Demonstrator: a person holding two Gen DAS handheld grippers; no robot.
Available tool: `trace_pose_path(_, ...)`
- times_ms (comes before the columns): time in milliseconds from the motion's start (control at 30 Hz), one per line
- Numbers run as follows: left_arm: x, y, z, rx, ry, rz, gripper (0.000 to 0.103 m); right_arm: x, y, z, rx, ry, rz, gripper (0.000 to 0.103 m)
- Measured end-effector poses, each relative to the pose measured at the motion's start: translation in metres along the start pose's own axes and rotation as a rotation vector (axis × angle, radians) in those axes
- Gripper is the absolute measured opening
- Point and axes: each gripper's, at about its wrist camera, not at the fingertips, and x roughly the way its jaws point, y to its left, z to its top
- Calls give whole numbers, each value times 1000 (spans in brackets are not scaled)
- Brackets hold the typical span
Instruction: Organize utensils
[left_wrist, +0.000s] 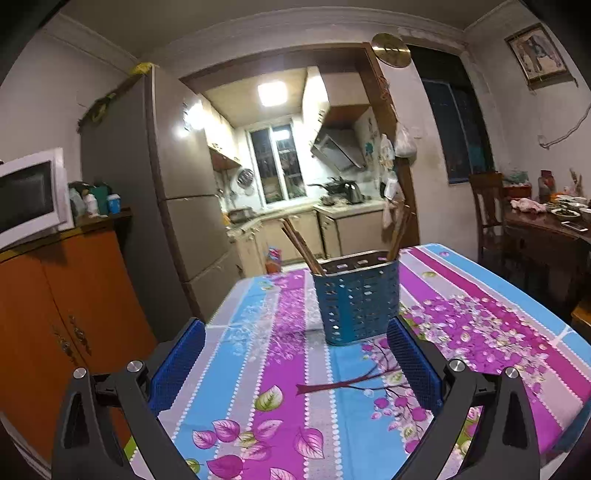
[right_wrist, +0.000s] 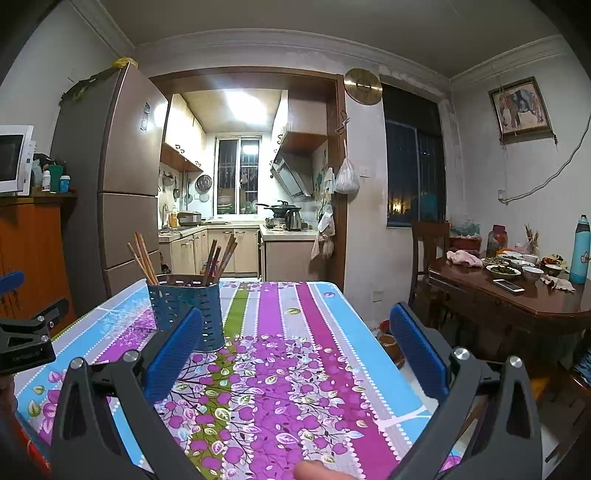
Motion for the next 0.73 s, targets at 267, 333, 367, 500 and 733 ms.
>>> trace_pose_path(267, 6, -5, -3, -8, 28, -2, 98, 1, -7, -1, 13, 9, -5, 98)
trace_pose_path(333, 6, -5, -3, -13, 36, -12, 98, 2, -8, -1, 12, 13, -4, 98)
trace_pose_path(367, 7, -5, -3, -11, 36, -13, 98, 2, -8, -1, 11, 14, -5, 98)
trace_pose_path(500, 8, -5, -5, -19, 53, -27, 98, 2, -8, -2, 12, 15, -4, 98)
trace_pose_path(733, 13, -5, -6, -27, 81, -51, 98, 3, -8, -2, 10, 15, -3, 98)
